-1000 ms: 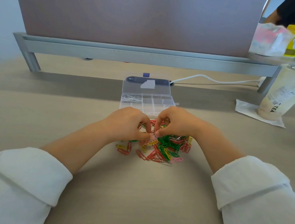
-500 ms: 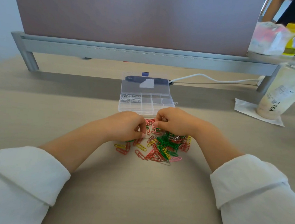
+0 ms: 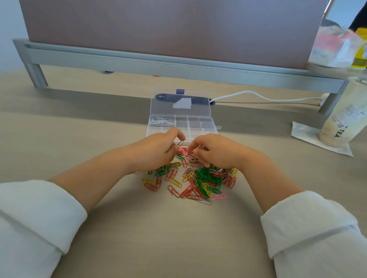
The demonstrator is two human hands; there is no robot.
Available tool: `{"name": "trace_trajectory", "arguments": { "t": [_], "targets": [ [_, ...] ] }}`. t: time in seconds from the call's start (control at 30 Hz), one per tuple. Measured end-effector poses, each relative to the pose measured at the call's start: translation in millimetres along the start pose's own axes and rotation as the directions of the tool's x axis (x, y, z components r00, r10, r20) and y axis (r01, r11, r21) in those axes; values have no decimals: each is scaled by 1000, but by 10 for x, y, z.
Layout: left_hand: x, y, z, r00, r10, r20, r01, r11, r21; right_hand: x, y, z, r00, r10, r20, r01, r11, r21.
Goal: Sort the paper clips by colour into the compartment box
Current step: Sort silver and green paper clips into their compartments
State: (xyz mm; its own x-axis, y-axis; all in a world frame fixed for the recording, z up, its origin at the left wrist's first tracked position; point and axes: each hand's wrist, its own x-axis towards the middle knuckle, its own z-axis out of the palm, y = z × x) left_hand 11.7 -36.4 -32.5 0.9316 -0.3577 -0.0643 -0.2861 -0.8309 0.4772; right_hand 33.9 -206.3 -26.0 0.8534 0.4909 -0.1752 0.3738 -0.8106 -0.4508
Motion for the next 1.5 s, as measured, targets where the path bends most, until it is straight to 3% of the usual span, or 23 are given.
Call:
{"name": "trace_trajectory", "arguments": {
  "t": [0.3,0.63,0.8,0.9,1.1,1.27,1.5],
  "targets": [
    [6,13,24,998,54,-28,-55,998,-31,-2,3,-20,997,-32,-72,38,996,82],
    [-5,93,58,997,74,15,-76,980,184,-32,37,-55,996,33,-86,-35,999,-20],
    [9,125,102,992,107,-67,-83,954,287,-72,58,-82,998,35,-47,-36,999,-18],
    [13,126,121,993,108,-44,-86,934,348,-135,64,-119,999,36,-23,-38,998,-57],
    [38,78,102,994,107,-15,-96,941,325,-169,87,-169,996,87,8,-86,991,-102],
    [35,65,103,995,93,-45,-78,963,258,-147,72,-158,998,41,-49,-44,996,-73],
    [46,81,94,997,74,1,-72,964,255,-158,55,-132,1000,10,-19,-12,996,-88]
  ]
}}
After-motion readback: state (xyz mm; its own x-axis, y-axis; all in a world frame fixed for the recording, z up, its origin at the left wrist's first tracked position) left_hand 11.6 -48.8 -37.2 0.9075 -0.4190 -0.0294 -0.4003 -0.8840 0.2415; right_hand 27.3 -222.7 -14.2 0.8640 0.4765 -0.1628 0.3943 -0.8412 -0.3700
